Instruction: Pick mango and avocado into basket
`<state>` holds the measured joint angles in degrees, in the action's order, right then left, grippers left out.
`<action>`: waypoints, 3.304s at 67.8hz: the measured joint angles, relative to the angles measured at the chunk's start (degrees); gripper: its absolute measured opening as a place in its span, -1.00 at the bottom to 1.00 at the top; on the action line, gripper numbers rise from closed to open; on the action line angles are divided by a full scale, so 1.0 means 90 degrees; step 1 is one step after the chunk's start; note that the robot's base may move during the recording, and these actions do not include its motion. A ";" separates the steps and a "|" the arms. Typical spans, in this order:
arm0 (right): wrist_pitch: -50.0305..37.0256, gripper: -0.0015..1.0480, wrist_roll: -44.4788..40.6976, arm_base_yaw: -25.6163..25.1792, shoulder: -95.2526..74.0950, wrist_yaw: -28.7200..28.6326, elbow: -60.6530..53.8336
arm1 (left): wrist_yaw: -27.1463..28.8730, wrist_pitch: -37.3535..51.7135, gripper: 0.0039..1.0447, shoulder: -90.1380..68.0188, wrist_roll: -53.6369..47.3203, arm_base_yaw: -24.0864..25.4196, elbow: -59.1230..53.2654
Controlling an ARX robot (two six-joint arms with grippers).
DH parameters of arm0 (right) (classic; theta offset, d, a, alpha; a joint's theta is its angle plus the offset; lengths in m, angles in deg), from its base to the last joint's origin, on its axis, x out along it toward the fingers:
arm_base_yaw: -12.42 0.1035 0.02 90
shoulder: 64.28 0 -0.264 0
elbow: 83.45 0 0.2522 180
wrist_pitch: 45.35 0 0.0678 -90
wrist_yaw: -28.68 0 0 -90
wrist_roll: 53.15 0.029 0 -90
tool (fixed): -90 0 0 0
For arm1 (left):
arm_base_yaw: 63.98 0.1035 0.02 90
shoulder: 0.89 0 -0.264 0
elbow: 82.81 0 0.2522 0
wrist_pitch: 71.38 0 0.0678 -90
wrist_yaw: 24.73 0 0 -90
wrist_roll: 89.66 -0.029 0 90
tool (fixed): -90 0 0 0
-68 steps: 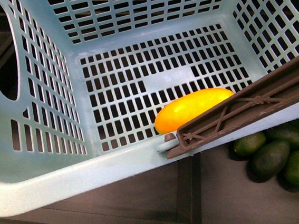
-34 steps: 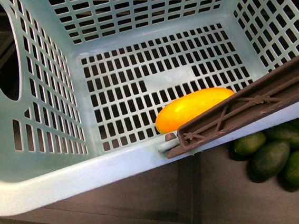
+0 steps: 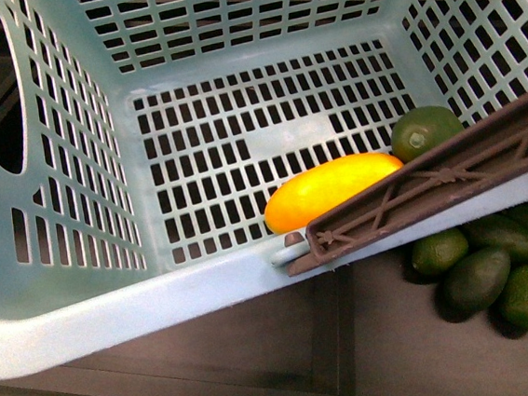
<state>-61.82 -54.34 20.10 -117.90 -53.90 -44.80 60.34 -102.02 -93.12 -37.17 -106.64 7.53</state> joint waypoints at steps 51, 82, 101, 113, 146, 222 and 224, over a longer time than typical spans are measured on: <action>0.0355 -0.96 0.0063 -0.0833 0.2419 -0.0811 -0.2280 | -0.0078 0.0000 -0.75 0.0000 0.0051 -0.0012 0.0000; 0.0937 -0.96 0.0066 -0.0833 0.3517 -0.0828 -0.2657 | -0.0075 0.0000 -0.75 0.0000 0.0051 -0.0012 0.0000; 0.1593 -0.96 0.0066 -0.0833 0.4197 -0.0823 -0.2657 | -0.0073 0.0000 -0.75 0.0000 0.0051 -0.0012 0.0000; 0.1987 -0.96 0.0066 -0.0833 0.4592 -0.0823 -0.2657 | -0.0073 0.0000 -0.75 0.0000 0.0049 -0.0012 0.0000; 0.3347 -0.96 0.0066 -0.0833 0.5911 -0.0823 -0.2654 | -0.0078 0.0000 -0.75 0.0000 0.0034 -0.0010 0.0000; 0.3351 0.83 0.0068 -0.0833 0.5923 -0.0809 -0.2654 | 0.4605 -0.0702 -0.75 -0.0583 0.2652 -0.0243 0.0646; 0.3351 0.83 0.0068 -0.0833 0.5923 -0.0806 -0.2654 | 0.4719 -0.0661 -0.75 -0.0610 0.2657 -0.0153 0.0682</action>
<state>-31.66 -53.73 12.60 -64.59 -61.15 -68.69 102.81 -107.97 -98.60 -13.26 -108.01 13.67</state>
